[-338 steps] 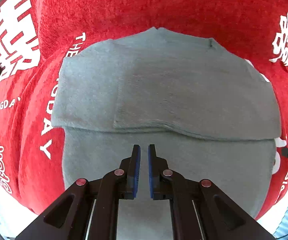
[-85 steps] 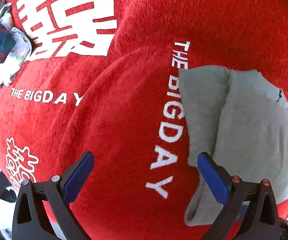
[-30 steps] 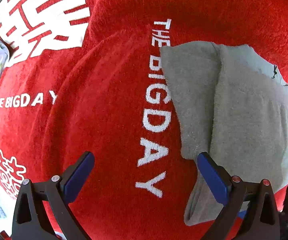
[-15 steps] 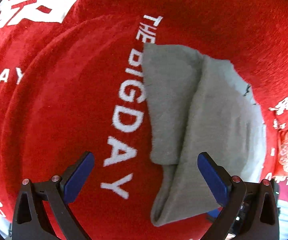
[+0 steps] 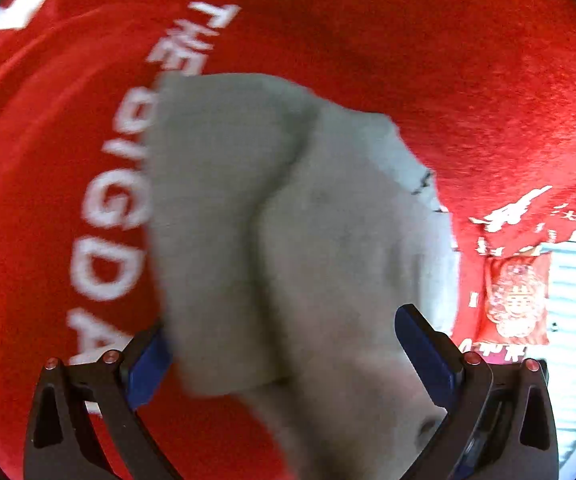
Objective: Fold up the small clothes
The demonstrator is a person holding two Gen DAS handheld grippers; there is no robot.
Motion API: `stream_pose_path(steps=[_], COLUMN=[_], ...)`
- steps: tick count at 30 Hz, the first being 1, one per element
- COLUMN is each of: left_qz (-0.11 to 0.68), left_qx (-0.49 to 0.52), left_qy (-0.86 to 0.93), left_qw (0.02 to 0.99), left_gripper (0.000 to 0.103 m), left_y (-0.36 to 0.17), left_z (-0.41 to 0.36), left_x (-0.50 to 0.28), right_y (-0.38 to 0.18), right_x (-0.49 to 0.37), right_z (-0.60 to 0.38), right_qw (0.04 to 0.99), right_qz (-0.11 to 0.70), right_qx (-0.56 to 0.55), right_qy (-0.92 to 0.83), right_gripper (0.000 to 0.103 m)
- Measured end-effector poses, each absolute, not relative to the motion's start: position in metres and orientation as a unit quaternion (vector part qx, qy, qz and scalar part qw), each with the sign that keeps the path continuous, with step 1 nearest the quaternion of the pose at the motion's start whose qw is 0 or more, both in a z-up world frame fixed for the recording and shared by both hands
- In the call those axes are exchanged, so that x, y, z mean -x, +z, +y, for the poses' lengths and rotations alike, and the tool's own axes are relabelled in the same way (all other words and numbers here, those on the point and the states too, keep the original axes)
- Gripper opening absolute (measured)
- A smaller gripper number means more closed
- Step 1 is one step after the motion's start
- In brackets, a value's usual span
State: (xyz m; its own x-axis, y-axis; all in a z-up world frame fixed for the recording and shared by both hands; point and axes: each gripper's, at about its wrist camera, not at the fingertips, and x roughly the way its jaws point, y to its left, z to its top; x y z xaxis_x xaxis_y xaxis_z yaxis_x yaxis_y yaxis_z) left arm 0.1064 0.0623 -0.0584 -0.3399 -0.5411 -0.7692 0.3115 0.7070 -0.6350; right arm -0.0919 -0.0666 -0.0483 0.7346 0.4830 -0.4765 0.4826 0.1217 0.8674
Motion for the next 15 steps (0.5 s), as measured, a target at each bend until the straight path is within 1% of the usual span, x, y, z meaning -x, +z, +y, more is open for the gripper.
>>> stream_pose_path(steps=[3, 4, 5, 6, 7, 8, 9, 10, 11, 12, 15], left_qz=[0.706, 0.701, 0.696, 0.691, 0.689, 0.688, 0.692, 0.694, 0.694, 0.695, 0.707], left_qx=[0.065, 0.051, 0.028, 0.002, -0.026, -0.053, -0.066, -0.067, -0.059, -0.055, -0.039], left_qy=[-0.393, -0.394, -0.393, -0.387, -0.380, -0.373, -0.369, -0.369, -0.374, -0.372, -0.358], left_qw=[0.585, 0.592, 0.600, 0.610, 0.617, 0.620, 0.617, 0.614, 0.613, 0.613, 0.609], left_gripper=[0.103, 0.099, 0.085, 0.077, 0.064, 0.057, 0.056, 0.056, 0.056, 0.056, 0.058], left_y=[-0.045, -0.042, -0.042, -0.042, -0.045, -0.050, -0.055, -0.057, -0.057, -0.056, -0.059], left_z=[0.040, 0.034, 0.029, 0.025, 0.022, 0.021, 0.022, 0.023, 0.026, 0.026, 0.030], left_x=[-0.101, -0.097, -0.094, -0.090, -0.089, -0.087, -0.086, -0.086, -0.087, -0.088, -0.095], right_y=[-0.057, -0.060, -0.062, -0.063, -0.064, -0.064, -0.062, -0.058, -0.053, -0.049, -0.033], right_x=[0.095, 0.098, 0.100, 0.103, 0.106, 0.110, 0.114, 0.118, 0.123, 0.126, 0.132], right_z=[-0.063, -0.061, -0.059, -0.058, -0.057, -0.057, -0.059, -0.062, -0.069, -0.075, -0.104], right_qw=[0.645, 0.640, 0.636, 0.633, 0.631, 0.631, 0.635, 0.641, 0.649, 0.654, 0.677], right_qz=[0.401, 0.419, 0.439, 0.465, 0.492, 0.508, 0.521, 0.530, 0.534, 0.536, 0.527], right_qx=[-0.650, -0.644, -0.634, -0.619, -0.600, -0.586, -0.570, -0.555, -0.541, -0.533, -0.508], right_qy=[0.001, 0.002, -0.001, -0.009, -0.015, -0.018, -0.022, -0.026, -0.032, -0.039, -0.075], right_gripper=[0.010, 0.011, 0.014, 0.017, 0.022, 0.030, 0.038, 0.043, 0.054, 0.061, 0.062])
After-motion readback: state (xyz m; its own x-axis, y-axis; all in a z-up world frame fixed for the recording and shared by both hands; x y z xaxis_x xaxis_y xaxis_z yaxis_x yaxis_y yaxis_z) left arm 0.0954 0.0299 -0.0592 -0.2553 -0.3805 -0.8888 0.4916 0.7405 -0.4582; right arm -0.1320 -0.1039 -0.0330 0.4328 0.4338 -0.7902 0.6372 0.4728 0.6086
